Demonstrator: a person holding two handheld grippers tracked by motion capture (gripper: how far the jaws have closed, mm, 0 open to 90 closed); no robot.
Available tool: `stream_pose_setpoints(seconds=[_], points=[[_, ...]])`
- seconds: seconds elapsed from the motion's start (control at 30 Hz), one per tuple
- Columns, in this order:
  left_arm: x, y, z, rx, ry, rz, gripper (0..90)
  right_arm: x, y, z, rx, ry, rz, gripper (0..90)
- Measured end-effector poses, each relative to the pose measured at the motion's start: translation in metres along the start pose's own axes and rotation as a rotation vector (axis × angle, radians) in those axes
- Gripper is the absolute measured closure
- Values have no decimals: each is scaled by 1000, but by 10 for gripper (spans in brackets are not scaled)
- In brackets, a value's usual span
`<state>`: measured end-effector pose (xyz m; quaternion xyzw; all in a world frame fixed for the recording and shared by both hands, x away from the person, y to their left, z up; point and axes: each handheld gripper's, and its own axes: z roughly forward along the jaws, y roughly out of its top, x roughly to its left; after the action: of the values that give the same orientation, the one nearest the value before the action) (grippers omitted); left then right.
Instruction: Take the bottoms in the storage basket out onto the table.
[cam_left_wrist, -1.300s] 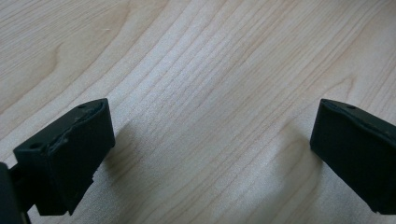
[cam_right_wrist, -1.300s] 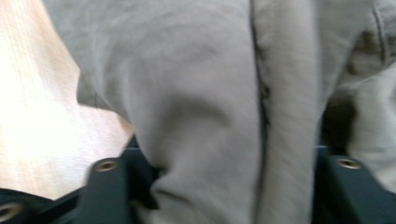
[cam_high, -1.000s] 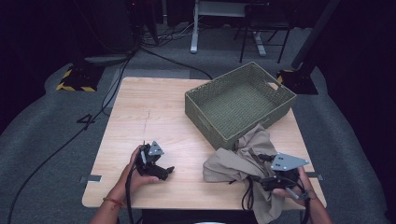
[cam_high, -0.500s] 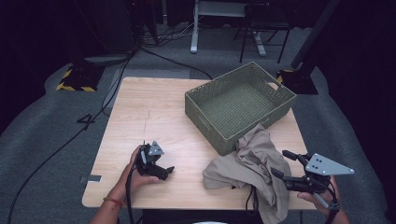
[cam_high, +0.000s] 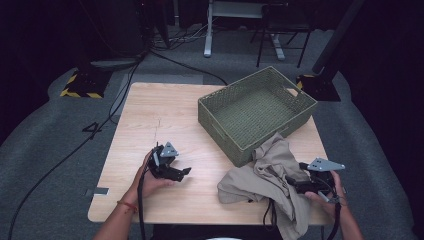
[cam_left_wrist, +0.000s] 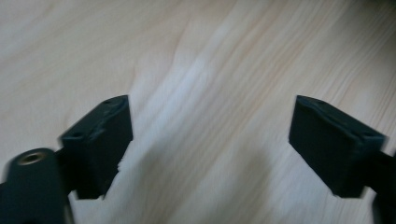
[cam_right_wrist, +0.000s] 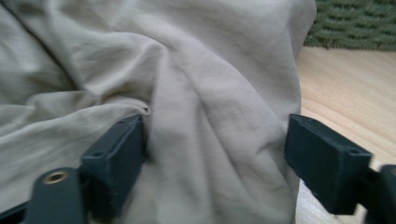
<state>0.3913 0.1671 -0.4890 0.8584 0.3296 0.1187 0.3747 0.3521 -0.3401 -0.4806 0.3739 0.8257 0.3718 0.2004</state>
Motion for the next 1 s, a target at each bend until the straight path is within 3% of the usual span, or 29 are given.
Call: stream_pose_setpoints(seconds=[0.03,0.07,0.1,0.13,0.33,0.47,0.53,0.63,0.73,0.83,0.9,1.0], points=[[-3,15,-4,-56,-13,32,192,-2,-1,3,1,-7,14,176],[-3,15,-4,-56,-13,32,188,-3,-3,5,1,1,33,174],[-8,33,-9,-113,-41,53,168,-3,-4,8,1,5,40,172],[-8,33,-9,-113,-41,53,162,-3,-5,10,4,1,39,162],[-31,82,-15,-198,-84,178,165,-8,-12,14,-13,33,69,156],[-44,105,-5,-223,-115,215,176,-9,-13,15,-16,37,75,150],[-49,115,2,-228,-155,221,181,-11,-15,16,-19,39,87,135],[-60,127,13,-209,-150,279,184,-12,-15,18,-14,44,94,133],[-67,140,26,-186,-173,315,190,-13,-15,18,-13,50,88,132],[-67,146,34,-162,-166,337,190,-14,-14,19,-8,55,91,132],[-60,152,44,-151,-191,300,188,-14,-14,19,-8,56,91,133],[-56,154,50,-143,-218,297,172,-14,-14,19,-9,56,92,136]])
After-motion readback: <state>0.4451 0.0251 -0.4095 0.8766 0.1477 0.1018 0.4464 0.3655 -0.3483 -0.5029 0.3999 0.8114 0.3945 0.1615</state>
